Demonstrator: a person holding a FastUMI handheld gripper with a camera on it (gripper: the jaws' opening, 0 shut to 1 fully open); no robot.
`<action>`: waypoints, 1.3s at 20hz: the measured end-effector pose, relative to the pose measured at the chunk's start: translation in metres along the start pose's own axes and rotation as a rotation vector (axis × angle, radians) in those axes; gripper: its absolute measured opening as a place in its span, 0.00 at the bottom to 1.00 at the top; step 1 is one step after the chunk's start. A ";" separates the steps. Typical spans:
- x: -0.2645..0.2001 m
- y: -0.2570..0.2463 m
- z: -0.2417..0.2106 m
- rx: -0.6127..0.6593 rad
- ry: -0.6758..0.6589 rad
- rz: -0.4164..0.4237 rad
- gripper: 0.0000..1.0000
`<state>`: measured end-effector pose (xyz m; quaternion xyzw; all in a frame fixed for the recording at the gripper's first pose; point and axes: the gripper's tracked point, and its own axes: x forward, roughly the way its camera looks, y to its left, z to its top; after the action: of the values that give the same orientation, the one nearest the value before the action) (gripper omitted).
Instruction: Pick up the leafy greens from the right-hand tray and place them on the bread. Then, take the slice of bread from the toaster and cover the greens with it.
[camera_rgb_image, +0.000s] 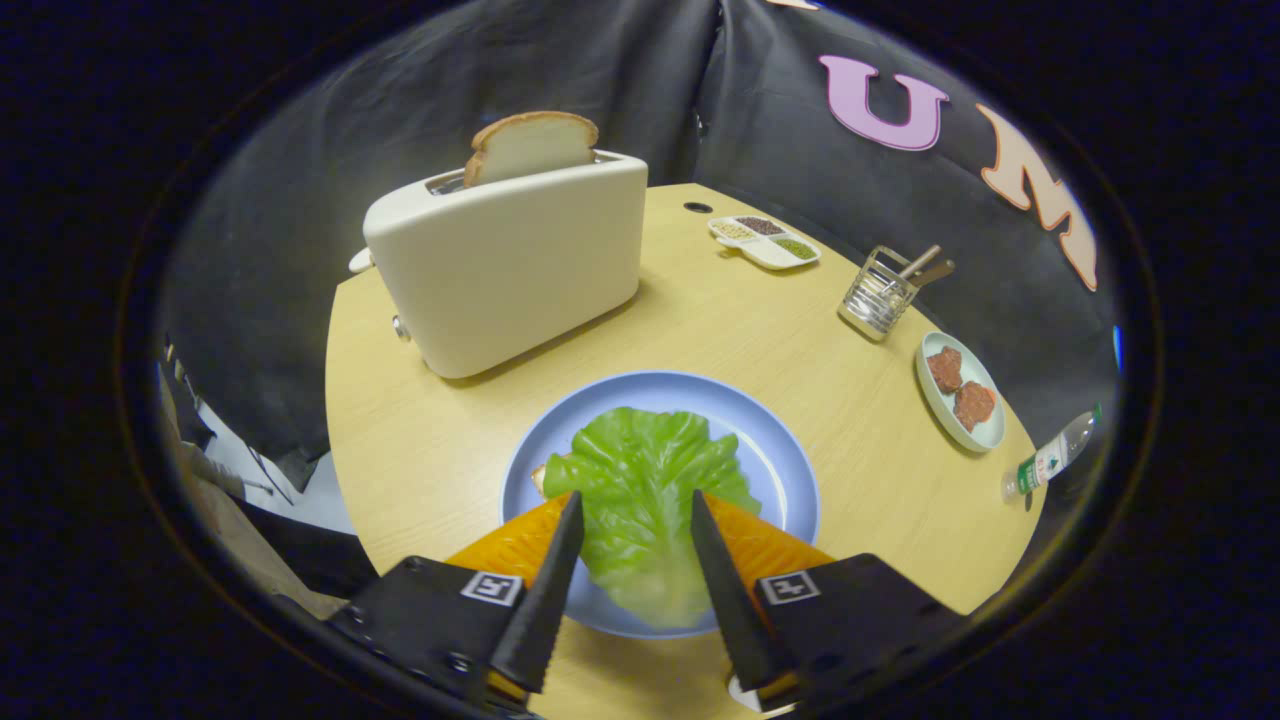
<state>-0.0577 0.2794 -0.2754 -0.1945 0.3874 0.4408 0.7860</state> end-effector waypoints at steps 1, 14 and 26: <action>-0.001 -0.001 0.001 0.003 -0.005 -0.006 0.67; -0.054 0.017 0.087 0.168 -0.177 0.009 1.00; -0.068 0.044 0.159 0.124 -0.227 0.002 1.00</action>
<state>-0.0460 0.3691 -0.1216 -0.0940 0.3227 0.4358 0.8349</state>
